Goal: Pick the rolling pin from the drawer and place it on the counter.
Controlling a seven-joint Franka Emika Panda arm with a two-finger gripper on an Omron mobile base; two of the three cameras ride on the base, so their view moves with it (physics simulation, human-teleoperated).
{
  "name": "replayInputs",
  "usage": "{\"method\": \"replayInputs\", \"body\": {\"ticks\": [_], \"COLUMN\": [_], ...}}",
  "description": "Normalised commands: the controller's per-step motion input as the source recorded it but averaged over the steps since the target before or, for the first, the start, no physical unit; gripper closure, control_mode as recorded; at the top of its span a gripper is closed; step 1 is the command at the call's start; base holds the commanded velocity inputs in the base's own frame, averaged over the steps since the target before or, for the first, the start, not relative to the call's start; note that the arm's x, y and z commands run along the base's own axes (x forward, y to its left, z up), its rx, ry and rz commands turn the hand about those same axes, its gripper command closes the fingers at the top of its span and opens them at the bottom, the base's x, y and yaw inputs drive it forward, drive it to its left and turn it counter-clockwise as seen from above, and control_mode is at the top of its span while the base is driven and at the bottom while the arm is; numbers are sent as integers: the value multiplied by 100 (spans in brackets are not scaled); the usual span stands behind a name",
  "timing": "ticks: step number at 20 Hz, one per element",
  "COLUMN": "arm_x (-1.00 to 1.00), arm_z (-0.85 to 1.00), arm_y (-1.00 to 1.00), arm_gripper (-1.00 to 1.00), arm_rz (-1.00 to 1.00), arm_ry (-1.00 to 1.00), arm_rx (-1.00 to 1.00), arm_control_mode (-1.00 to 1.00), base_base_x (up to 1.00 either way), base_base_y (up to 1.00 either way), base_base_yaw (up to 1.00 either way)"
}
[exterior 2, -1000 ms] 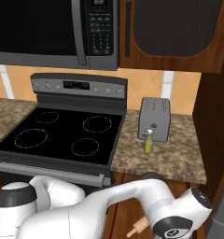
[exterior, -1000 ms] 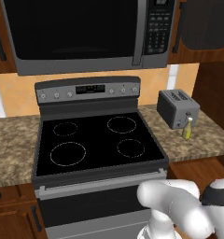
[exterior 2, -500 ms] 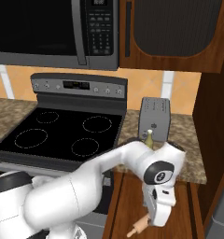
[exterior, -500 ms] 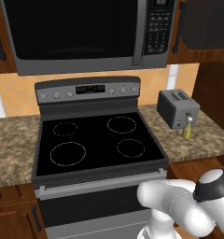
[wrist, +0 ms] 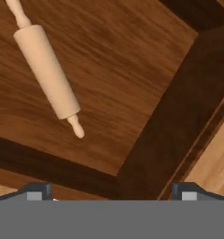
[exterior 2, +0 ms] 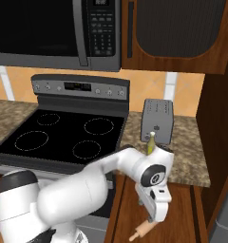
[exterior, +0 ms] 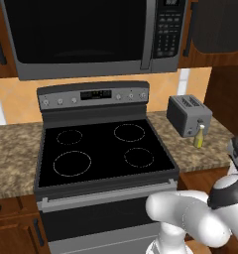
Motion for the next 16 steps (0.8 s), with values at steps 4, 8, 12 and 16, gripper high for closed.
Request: {"method": "replayInputs", "body": {"ticks": [4,8,12,16], "arm_x": [-10,0,2,41], "arm_z": [-50,-48,-44,-34], "arm_y": [-4,0,0,-8], "arm_gripper": [-100,-100,-100,-100], "arm_rz": [16,11,11,9], "arm_ry": [-16,-24,-12,-2], "arm_rx": [-3,-4,-2,0], "arm_control_mode": [-100,-100,-100,-100], "base_base_x": [0,0,0,0], "base_base_y": [0,0,0,0], "base_base_yaw": [0,0,0,0]}}
